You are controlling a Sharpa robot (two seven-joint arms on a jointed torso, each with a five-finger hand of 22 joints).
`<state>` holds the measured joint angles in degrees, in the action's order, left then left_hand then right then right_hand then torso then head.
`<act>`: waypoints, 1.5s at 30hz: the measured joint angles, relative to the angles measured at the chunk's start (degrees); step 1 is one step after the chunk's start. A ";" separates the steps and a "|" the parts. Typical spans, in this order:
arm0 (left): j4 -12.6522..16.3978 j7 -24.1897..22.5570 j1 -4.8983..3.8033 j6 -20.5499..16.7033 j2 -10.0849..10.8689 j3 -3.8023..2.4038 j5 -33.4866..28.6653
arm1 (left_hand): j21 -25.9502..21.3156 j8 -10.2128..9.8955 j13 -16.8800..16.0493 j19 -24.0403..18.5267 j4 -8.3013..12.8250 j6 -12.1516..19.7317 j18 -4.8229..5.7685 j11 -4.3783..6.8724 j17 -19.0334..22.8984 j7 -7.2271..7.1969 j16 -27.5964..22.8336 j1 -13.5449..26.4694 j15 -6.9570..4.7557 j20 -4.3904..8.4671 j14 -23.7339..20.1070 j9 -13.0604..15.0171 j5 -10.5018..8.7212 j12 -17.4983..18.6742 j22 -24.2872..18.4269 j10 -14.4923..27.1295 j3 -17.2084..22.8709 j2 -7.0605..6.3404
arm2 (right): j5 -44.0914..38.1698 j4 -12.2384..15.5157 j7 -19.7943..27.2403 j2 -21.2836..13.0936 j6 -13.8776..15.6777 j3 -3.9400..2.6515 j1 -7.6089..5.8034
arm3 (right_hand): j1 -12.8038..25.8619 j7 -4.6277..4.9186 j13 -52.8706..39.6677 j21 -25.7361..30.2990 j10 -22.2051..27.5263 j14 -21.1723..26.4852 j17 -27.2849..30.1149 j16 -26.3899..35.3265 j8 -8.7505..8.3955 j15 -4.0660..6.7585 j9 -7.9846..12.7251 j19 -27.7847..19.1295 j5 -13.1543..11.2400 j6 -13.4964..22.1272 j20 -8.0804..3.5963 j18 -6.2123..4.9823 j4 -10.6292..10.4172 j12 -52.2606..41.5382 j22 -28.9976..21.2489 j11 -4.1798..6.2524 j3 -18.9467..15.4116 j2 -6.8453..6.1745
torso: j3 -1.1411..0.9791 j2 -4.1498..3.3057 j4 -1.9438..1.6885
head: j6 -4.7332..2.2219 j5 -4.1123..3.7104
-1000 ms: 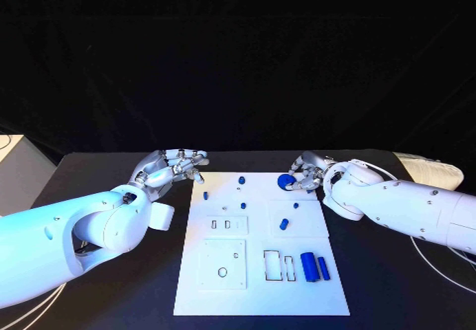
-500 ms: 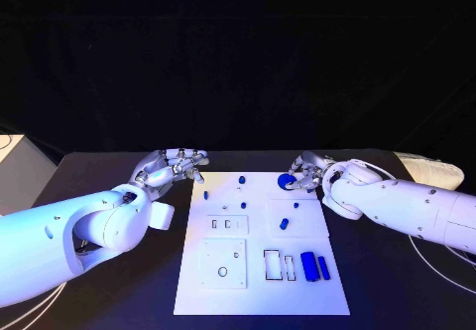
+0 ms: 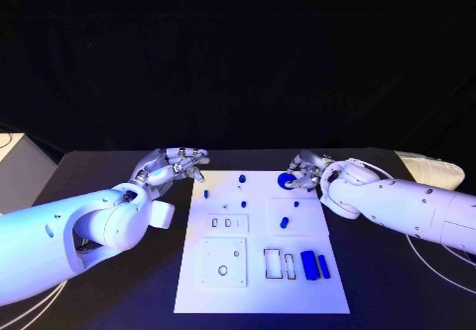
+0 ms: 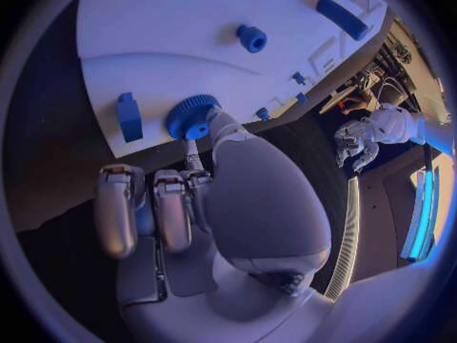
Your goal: Assemble the parts on the task board
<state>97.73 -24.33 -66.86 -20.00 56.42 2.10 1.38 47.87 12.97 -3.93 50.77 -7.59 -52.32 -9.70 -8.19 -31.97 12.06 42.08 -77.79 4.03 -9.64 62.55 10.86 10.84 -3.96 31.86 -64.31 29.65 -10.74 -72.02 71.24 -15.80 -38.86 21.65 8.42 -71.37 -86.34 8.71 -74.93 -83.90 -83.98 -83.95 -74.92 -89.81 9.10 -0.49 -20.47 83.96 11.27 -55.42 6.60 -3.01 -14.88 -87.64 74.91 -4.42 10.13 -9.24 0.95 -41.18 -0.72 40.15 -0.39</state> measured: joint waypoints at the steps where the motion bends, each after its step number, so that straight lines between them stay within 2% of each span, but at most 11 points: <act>1: 0.00 0.01 0.00 0.01 0.00 0.00 0.00 | 0.00 0.00 0.00 0.00 0.00 0.00 0.00 0.00 0.00 0.00 0.00 0.00 0.00 0.00 0.00 0.00 0.00 0.00 0.00 0.00 0.00 0.00 | -0.41 0.10 -0.01 0.00 0.12 -0.01 0.03 | -0.67 -0.16 0.00 -0.30 0.00 -0.09 0.00 0.00 0.28 0.37 0.05 0.09 -0.29 -0.77 -0.35 0.61 0.35 -0.23 0.00 0.42 1.68 -0.48 | 0.00 0.00 0.00 | 0.02 0.01; 5: -0.01 0.07 0.00 0.04 0.01 0.00 0.00 | 0.00 0.00 0.00 0.00 0.00 0.00 0.00 0.00 0.00 0.00 0.00 0.00 0.00 0.00 0.00 0.00 0.00 0.00 0.00 0.00 0.00 0.00 | -2.27 0.64 -0.03 0.01 0.99 -0.06 0.07 | -1.28 -0.07 0.00 -0.65 0.05 0.05 0.00 0.00 1.13 0.85 0.09 0.16 -0.52 -1.69 -0.80 0.85 1.30 -0.38 0.01 1.09 5.49 -1.01 | 0.00 0.00 0.01 | 0.08 0.04; 7: -0.01 0.09 0.00 0.06 0.01 0.00 0.00 | 0.00 0.00 0.00 0.00 0.00 0.00 0.00 0.00 0.00 0.00 0.00 0.00 0.00 0.00 0.00 0.00 0.00 0.00 -0.01 0.00 0.00 0.00 | -2.98 0.82 -0.06 -0.02 1.41 -0.03 0.15 | -1.38 -0.07 0.00 -0.79 -0.12 -0.01 0.00 0.00 1.13 1.28 0.09 -0.05 -0.29 -1.70 -1.00 0.86 1.37 -0.67 0.04 1.30 6.62 -1.11 | -0.01 0.00 0.02 | 0.09 0.04; 12: -0.01 0.18 0.00 0.10 0.01 0.00 0.00 | 0.00 0.00 0.01 0.00 0.00 0.00 0.00 0.00 0.00 0.00 0.00 0.00 0.00 0.00 0.00 0.00 0.00 0.00 -0.01 0.00 0.00 0.00 | -5.09 1.36 -0.26 -0.15 2.97 0.08 0.40 | -1.67 -0.07 0.00 -1.13 0.08 -0.07 0.01 0.00 1.13 1.35 0.09 -0.05 0.06 -1.70 -1.40 0.86 1.68 -0.67 0.04 1.51 8.62 -1.41 | -0.02 0.02 0.03 | 0.02 0.09; 19: -0.03 0.29 0.00 0.15 0.02 0.00 0.00 | 0.00 0.00 0.01 0.00 0.00 0.00 0.00 0.00 0.00 0.00 0.00 0.00 0.00 0.00 0.00 -0.01 0.00 0.00 -0.01 0.00 0.00 0.00 | -7.48 3.06 -0.50 -0.49 5.38 0.17 0.59 | -0.56 -0.27 0.01 -1.42 -0.12 0.12 0.01 0.00 1.13 1.54 0.09 -0.05 0.07 -1.90 -1.40 0.86 1.70 -0.67 0.04 1.72 9.33 -2.45 | -0.02 0.05 -0.01 | -0.18 0.10; 25: -0.05 0.36 0.00 0.17 0.01 0.00 0.00 | 0.00 0.00 0.02 0.00 0.00 0.00 0.00 0.00 0.00 0.00 0.00 0.00 0.00 0.00 0.00 -0.01 0.00 0.00 -0.01 0.00 0.00 0.00 | -9.51 7.15 -0.50 -0.72 7.45 0.14 0.55 | -0.09 -0.28 0.01 -1.63 -0.12 0.12 0.01 0.00 1.13 1.54 0.08 -0.05 0.07 -1.91 -1.40 0.86 1.68 -0.66 0.03 1.71 9.81 -2.45 | -0.04 0.06 0.01 | -0.28 0.21; 31: -0.07 0.41 0.00 0.20 -0.26 0.01 0.00 | 0.00 0.00 0.02 0.00 0.00 0.00 0.00 0.00 0.00 0.00 0.00 0.00 0.00 0.00 0.00 -0.01 0.00 0.00 -0.02 0.00 0.00 0.00 | -11.69 9.75 -0.40 1.59 8.79 0.11 0.50 | 0.80 -0.36 0.01 -1.86 -0.12 0.12 0.01 0.00 1.13 1.54 0.08 -0.05 0.06 -1.99 -1.40 0.86 1.53 -0.66 0.03 1.71 10.29 -2.76 | -0.02 0.04 0.03 | -0.39 0.14; 36: -0.06 0.44 0.00 0.26 -0.48 0.01 0.00 | 0.00 0.00 0.02 0.00 0.00 0.00 0.00 0.00 0.01 0.00 0.00 0.00 0.00 0.00 0.00 -0.02 0.00 0.00 -0.02 0.00 0.00 0.00 | -13.28 9.94 -0.34 4.20 9.27 0.11 0.49 | 0.80 -0.39 0.01 -1.86 -0.12 0.12 0.01 0.00 1.13 1.54 0.08 -0.05 -0.18 -2.02 -1.40 0.85 1.53 -0.66 0.02 1.71 10.29 -2.76 | 0.04 0.01 -0.14 | -0.43 0.03; 45: -0.05 0.53 0.00 0.32 -0.56 0.01 0.00 | 0.00 0.00 0.03 0.00 0.00 0.00 0.00 0.00 0.01 0.00 0.00 0.00 0.00 0.00 0.00 -0.02 0.00 0.00 -0.02 0.00 0.00 0.00 | -15.24 7.31 -0.36 7.95 9.44 0.11 0.70 | 1.18 -0.46 0.01 -1.86 -0.12 0.12 0.02 0.00 1.35 1.53 0.07 -0.05 -0.32 -2.29 -1.39 0.85 1.54 -0.66 0.01 1.71 10.60 -3.14 | 0.08 -0.09 -0.11 | -0.41 0.35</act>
<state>97.68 -23.80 -66.86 -19.68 55.87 2.11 1.38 47.87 12.97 -3.90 50.77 -7.58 -52.32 -9.70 -8.20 -31.96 12.06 42.08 -77.79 4.03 -9.64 62.55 10.84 10.84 -3.96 31.84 -64.30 29.65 -10.74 -87.26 78.55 -16.15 -30.91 31.09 8.54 -70.68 -85.16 8.25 -74.91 -85.75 -84.10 -83.83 -74.90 -89.81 10.45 1.04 -20.40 83.91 10.95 -57.71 5.21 -2.16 -13.34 -88.30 74.92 -2.72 20.73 -12.37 1.03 -41.27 -0.83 39.74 -0.04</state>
